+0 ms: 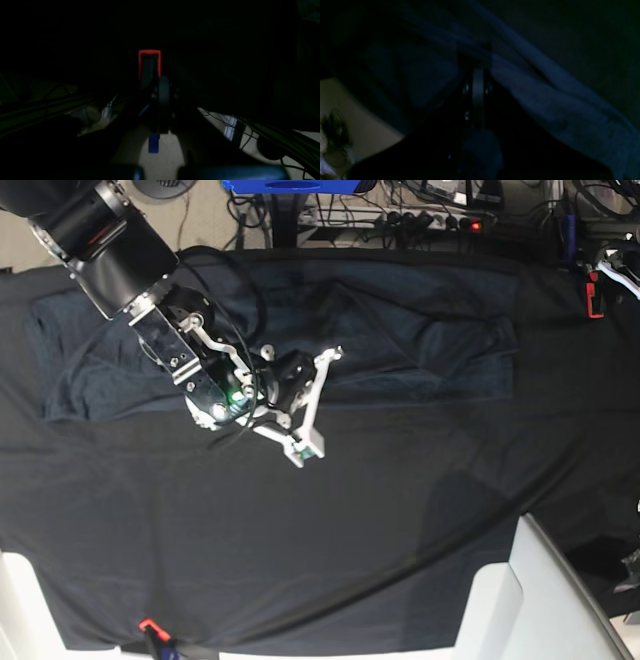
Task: Fold the T-shirt properly
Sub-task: 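Pull the right gripper back over the shirt's folded side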
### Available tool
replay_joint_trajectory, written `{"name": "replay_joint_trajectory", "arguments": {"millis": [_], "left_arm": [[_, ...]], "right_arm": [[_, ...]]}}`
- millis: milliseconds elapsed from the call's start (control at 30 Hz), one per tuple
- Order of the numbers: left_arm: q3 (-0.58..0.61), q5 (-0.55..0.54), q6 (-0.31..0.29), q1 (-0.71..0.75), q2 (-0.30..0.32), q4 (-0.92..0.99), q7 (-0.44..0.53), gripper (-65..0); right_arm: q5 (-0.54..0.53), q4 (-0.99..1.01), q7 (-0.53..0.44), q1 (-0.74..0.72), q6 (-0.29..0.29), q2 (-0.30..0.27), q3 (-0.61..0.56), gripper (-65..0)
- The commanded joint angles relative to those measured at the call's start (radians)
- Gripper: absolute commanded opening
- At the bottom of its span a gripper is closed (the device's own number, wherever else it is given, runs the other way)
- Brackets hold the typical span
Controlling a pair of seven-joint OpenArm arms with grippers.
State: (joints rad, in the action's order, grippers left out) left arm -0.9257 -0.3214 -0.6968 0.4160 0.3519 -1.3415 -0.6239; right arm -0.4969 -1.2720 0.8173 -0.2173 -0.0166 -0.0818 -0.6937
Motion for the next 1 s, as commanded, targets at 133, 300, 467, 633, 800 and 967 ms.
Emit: {"name": "replay_joint_trajectory", "arguments": {"millis": [133, 300, 467, 633, 800, 967], "left_arm": [[-0.011, -0.009, -0.001, 0.004, 0.022, -0.016, 0.016, -65.0], [-0.011, -0.009, -0.001, 0.004, 0.022, -0.011, 0.016, -65.0], [-0.011, -0.009, -0.001, 0.004, 0.022, -0.013, 0.016, -65.0], [-0.011, -0.009, -0.001, 0.004, 0.022, -0.008, 0.016, -65.0], [-0.011, -0.009, -0.001, 0.004, 0.028, -0.008, 0.017, -65.0], [-0.010, -0.009, -0.001, 0.004, 0.034, -0.006, 0.016, -65.0]], "right_arm": [[-0.009, 0.074, -0.060, -0.029, -0.004, 0.014, 0.004, -64.8], [-0.007, 0.091, -0.065, -0.040, -0.004, 0.007, 0.006, -64.8], [-0.007, 0.102, -0.065, -0.066, -0.004, -0.005, 0.012, -64.8], [-0.007, 0.217, -0.108, -0.110, -0.004, -0.008, 0.012, -64.8], [-0.007, 0.323, -0.152, -0.156, -0.004, -0.011, 0.010, -64.8], [-0.007, 0.340, -0.175, -0.186, -0.004, -0.016, 0.006, -65.0]]}}
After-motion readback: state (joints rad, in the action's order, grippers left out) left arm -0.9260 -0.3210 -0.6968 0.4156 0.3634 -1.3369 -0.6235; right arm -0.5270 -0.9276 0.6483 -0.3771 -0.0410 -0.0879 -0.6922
